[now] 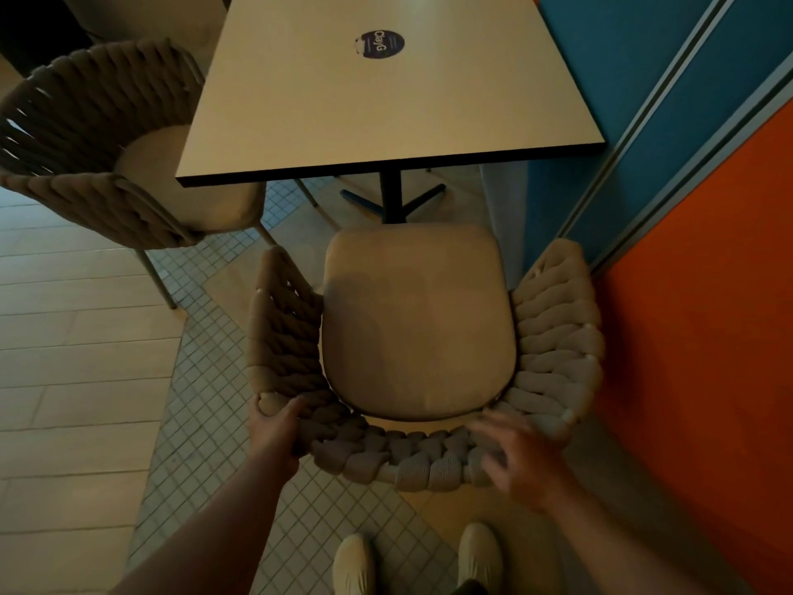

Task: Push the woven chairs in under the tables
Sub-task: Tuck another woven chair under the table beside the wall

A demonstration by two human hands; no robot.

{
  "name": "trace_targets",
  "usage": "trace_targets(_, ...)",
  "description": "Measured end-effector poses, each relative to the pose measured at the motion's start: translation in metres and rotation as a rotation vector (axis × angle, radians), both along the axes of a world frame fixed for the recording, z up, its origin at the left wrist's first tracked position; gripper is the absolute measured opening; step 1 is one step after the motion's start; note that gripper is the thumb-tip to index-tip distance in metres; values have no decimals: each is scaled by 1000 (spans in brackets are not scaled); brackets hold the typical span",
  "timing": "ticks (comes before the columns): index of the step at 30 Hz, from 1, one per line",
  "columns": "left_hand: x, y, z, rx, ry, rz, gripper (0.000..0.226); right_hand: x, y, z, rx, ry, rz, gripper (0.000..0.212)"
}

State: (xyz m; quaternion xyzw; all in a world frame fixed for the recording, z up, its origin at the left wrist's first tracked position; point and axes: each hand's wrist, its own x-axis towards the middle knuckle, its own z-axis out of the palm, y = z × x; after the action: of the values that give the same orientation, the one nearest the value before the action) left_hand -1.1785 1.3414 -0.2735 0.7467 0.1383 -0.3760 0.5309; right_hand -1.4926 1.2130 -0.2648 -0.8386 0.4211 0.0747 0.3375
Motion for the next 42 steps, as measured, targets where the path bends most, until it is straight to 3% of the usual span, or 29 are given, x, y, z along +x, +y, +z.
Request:
trace_targets(3, -5, -3, 2, 7, -20, 65, 53, -2, -5, -21, -350, 70, -232, 49)
trace_targets(7, -9, -8, 4, 21, -3, 122, 53, 14, -8, -21, -474, 221, -459, 69)
trace_targets(13, -10, -8, 8, 32, 24, 164, 52, 20, -7, -23, -393, 162, -780, 94)
trace_targets(22, -30, -8, 2, -20, -50, 247, 58, 14, -14, -20, -307, -85, -1016, 97)
trace_targets(27, -44, -9, 5, -6, -58, 261, 64, -3, -28, -26, -69, -262, -1212, 102)
trace_targets(33, -43, -10, 3, -9, -30, 250, 53, -9, -39, -31, 165, -326, -1510, 77)
trace_targets(42, -40, -14, 4, -24, -32, 298, 55, -5, -45, -35, 139, -369, -1491, 56)
